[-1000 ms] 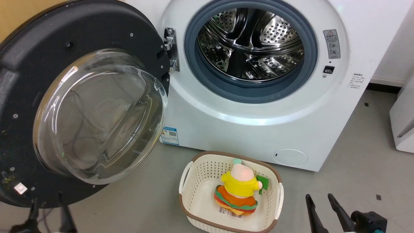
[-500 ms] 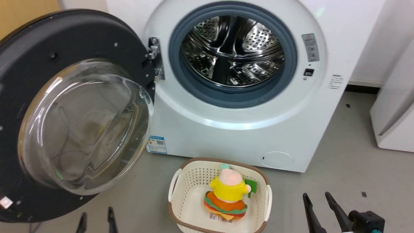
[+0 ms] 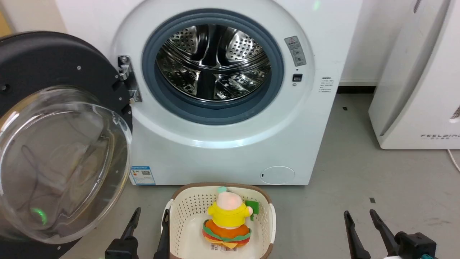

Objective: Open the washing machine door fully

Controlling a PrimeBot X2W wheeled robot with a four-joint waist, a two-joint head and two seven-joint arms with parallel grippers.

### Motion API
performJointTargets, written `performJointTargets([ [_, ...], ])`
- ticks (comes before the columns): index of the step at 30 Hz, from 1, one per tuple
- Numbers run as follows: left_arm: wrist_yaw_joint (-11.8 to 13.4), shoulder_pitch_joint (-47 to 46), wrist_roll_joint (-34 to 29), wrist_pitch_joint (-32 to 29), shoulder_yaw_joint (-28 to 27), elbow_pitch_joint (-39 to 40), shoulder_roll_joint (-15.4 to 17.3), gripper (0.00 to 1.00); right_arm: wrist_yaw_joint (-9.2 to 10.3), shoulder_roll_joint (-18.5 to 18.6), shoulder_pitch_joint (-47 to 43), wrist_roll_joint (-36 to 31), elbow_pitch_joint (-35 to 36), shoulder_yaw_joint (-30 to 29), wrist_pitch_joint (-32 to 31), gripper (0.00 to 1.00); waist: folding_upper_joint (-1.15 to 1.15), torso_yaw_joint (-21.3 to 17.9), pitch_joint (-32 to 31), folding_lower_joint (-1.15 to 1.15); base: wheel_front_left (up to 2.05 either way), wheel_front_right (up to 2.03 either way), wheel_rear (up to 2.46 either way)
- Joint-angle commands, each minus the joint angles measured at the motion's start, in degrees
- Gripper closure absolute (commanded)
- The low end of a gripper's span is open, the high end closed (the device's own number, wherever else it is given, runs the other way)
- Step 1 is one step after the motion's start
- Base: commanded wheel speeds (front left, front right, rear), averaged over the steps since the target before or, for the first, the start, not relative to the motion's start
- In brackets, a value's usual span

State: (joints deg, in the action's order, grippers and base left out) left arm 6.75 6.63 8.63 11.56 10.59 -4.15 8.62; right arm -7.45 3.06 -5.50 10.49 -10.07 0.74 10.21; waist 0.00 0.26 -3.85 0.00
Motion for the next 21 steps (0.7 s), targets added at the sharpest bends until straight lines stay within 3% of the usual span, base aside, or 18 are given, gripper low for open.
performJointTargets([
  [1,-0.3,-0.8,-0.4,-0.1,0.2,-0.5,0.4,0.0,-0.03,-0.2,-0.7,-0.4,0.6,-0.1,0.0,0.0,0.0,-0.7,0.0,0.0,0.0,0.0,0.0],
  [8,0.4,-0.9,-0.1,-0.1,0.2,-1.5,0.3,0.0,-0.03,-0.2,-1.0,-0.1,1.1,0.0,-0.3,0.0,0.0,-1.7,-0.1,0.0,0.0,0.0,0.0],
  [9,0.2,-0.5,0.1,0.0,0.2,-1.4,0.0,1.0,0.0,0.0,-0.3,0.0,0.8,-0.1,-0.1,1.0,0.0,-1.7,-0.1,0.0,0.0,0.0,0.0],
  [21,-0.3,-0.9,-0.6,-0.9,-0.7,-1.0,-0.6,1.0,0.0,0.0,0.2,-0.8,1.5,-0.1,-0.9,1.0,0.0,-1.6,0.2,0.0,0.0,0.0,0.0],
])
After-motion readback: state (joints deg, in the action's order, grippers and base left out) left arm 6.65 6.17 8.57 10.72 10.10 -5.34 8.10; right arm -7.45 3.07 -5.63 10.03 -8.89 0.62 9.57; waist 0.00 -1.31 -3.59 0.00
